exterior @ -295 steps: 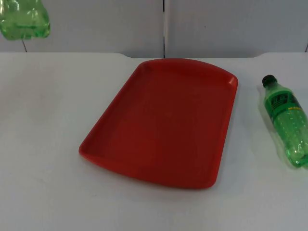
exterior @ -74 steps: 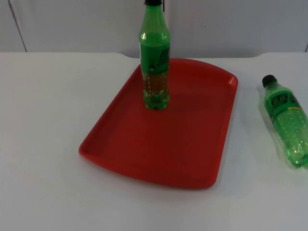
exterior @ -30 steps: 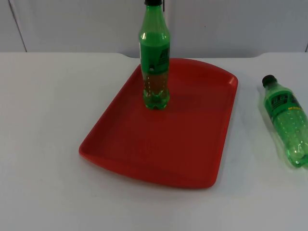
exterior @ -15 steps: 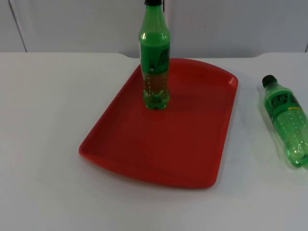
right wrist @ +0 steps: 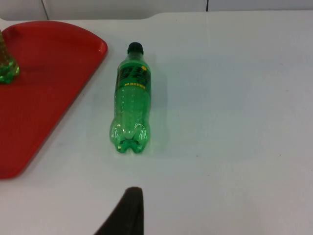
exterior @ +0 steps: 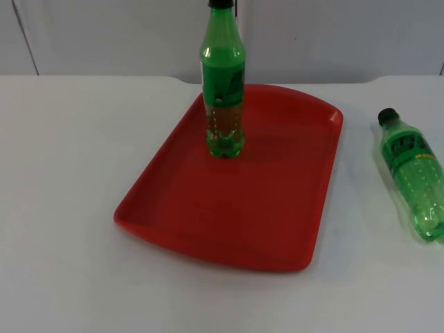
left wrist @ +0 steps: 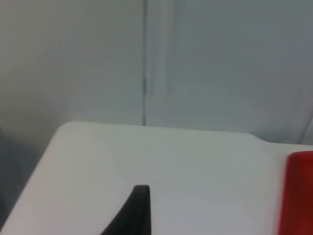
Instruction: Place the bottle upright on the tray.
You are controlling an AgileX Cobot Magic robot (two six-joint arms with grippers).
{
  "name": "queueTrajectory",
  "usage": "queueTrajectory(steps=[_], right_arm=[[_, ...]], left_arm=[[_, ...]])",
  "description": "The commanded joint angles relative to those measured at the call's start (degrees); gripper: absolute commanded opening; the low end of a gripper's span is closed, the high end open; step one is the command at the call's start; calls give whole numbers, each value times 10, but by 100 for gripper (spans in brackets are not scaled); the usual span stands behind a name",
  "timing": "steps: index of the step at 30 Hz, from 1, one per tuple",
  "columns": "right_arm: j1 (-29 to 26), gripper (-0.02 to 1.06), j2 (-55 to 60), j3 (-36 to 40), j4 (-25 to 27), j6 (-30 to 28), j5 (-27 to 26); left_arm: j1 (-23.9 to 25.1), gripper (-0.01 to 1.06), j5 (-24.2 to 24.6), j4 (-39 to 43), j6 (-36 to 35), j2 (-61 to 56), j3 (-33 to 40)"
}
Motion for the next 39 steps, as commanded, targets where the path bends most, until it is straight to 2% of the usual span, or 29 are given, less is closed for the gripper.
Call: queueTrajectory(steps=[1,3,6,11,15,22,28,35,39], right_arm=[[-5,105,-2,1,-1,2,-4],[-5,105,-2,1,-1,2,-4],[-5,105,-2,1,-1,2,-4],[-5,105,-2,1,-1,2,-4],[-5,105,-2,1,-1,2,-4],[-5,105,-2,1,-1,2,-4],[-5,105,-2,1,-1,2,-4],[-5,105,-2,1,-1,2,-4],[-5,105,-2,1,-1,2,-4]], left_arm=[[2,105,13,-41,33,-13,3],[1,105,32,-80,61,-31,3],[-5,105,42,-85,74,-47,3],[-52,105,54,-70,74,-80,3],[-92,105,92,-25,74,-115,8],[-93,105,99,-28,65,-189,55],[-93,105,115,-15,33,-272,105],[-93,105,162,83,-70,-343,112],[-93,105,194,113,-97,-346,124]])
